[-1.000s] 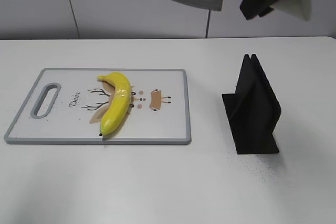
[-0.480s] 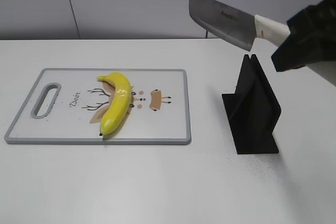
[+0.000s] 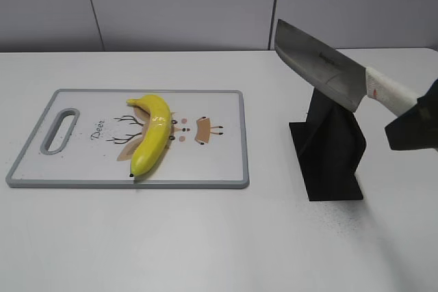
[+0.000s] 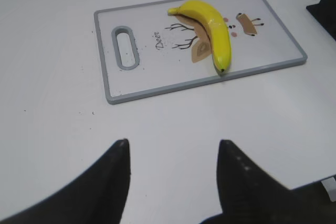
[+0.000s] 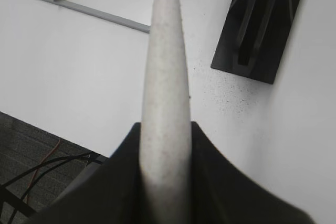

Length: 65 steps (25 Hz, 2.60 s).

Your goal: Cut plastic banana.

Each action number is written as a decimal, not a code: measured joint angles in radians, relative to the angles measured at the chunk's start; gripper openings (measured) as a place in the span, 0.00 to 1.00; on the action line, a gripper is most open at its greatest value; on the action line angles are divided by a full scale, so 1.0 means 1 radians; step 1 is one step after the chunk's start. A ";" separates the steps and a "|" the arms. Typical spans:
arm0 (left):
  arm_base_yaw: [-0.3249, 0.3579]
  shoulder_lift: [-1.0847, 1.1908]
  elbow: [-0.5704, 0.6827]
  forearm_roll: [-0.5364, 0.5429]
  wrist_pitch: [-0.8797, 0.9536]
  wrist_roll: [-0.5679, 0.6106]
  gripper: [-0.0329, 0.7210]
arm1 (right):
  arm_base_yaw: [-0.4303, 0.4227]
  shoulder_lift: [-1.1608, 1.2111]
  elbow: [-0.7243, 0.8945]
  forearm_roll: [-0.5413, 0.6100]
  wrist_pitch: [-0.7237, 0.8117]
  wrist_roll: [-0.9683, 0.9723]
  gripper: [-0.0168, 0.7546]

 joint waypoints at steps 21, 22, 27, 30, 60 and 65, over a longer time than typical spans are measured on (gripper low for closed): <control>0.000 -0.131 0.071 0.006 -0.061 -0.001 0.72 | 0.000 0.075 0.017 -0.239 -0.133 0.337 0.26; 0.000 -0.131 0.071 0.005 -0.061 -0.001 0.72 | 0.000 0.092 0.017 -0.239 -0.134 0.340 0.26; 0.000 -0.129 0.073 0.000 -0.061 -0.001 0.71 | 0.000 0.169 0.017 -0.240 -0.136 0.346 0.26; 0.000 -0.129 0.073 0.000 -0.061 -0.001 0.70 | 0.000 0.188 0.017 -0.242 -0.144 0.346 0.26; 0.000 -0.129 0.073 -0.001 -0.063 -0.001 0.55 | 0.000 0.315 0.017 -0.262 -0.173 0.390 0.26; 0.000 -0.129 0.073 -0.001 -0.063 -0.001 0.55 | 0.000 0.324 0.017 -0.249 -0.171 0.388 0.26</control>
